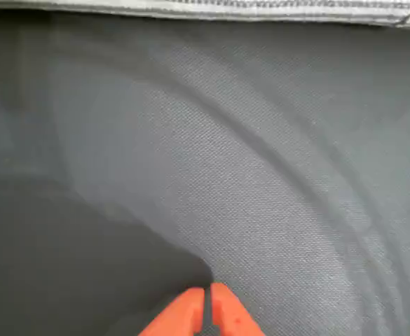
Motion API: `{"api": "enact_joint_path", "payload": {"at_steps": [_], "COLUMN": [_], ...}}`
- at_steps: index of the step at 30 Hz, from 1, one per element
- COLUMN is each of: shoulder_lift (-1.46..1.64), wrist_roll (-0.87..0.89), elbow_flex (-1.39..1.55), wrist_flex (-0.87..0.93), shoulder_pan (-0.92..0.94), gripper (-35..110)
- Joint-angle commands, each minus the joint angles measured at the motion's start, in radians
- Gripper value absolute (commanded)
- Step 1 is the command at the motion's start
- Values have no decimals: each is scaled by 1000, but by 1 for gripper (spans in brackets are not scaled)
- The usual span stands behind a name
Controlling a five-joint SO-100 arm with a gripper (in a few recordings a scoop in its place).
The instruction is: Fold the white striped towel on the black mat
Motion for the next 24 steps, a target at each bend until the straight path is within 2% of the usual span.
{"api": "enact_joint_path", "payload": {"at_steps": [1, 24], "shoulder_lift": [8, 8], "wrist_roll": [-6, 2], "elbow_flex": [17, 17], "wrist_flex": [8, 8], "shoulder_pan": [3, 3], "gripper": [0, 0]}}
